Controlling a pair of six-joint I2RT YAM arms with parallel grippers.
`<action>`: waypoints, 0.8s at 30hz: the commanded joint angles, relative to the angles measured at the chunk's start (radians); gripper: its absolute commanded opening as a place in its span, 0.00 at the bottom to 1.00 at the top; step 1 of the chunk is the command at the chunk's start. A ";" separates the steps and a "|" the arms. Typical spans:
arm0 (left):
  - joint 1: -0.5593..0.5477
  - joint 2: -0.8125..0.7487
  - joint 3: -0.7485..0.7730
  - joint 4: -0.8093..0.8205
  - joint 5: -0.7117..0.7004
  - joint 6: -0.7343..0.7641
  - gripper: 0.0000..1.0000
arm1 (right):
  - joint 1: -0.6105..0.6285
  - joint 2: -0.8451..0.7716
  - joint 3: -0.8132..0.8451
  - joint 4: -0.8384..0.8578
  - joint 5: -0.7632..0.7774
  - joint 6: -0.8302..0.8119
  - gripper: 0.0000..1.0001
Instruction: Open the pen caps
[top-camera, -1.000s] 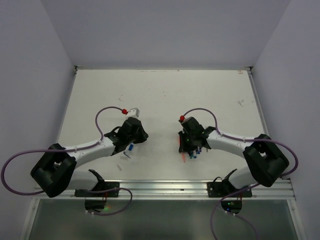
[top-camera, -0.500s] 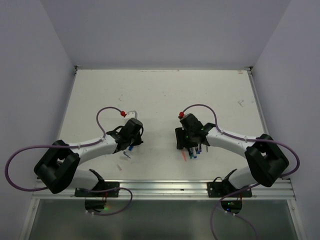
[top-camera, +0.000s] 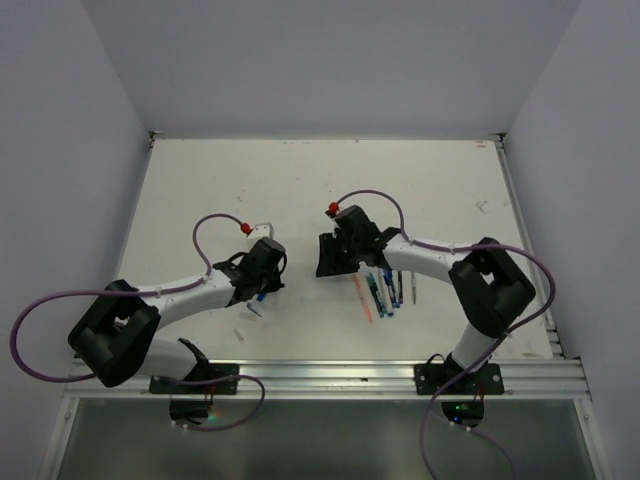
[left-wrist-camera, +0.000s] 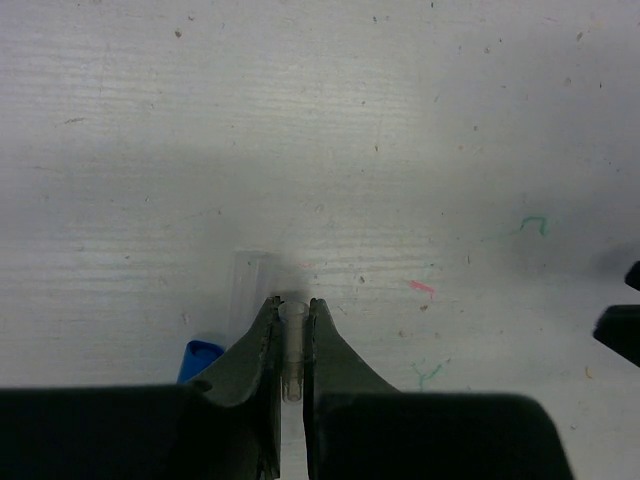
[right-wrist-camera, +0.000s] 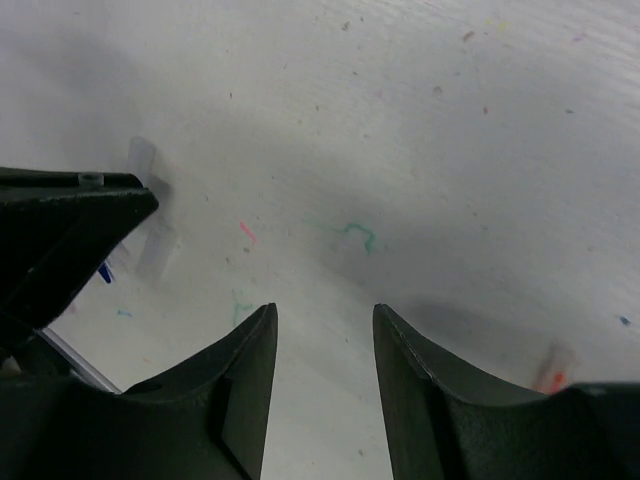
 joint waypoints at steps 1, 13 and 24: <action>0.004 0.002 0.021 -0.007 -0.026 0.014 0.00 | 0.017 0.087 0.058 0.143 -0.087 0.053 0.46; 0.005 0.007 -0.002 0.019 0.003 0.019 0.08 | 0.025 0.224 0.072 0.377 -0.164 0.145 0.46; 0.005 0.019 -0.007 0.023 0.011 0.014 0.18 | 0.045 0.311 0.033 0.578 -0.235 0.280 0.45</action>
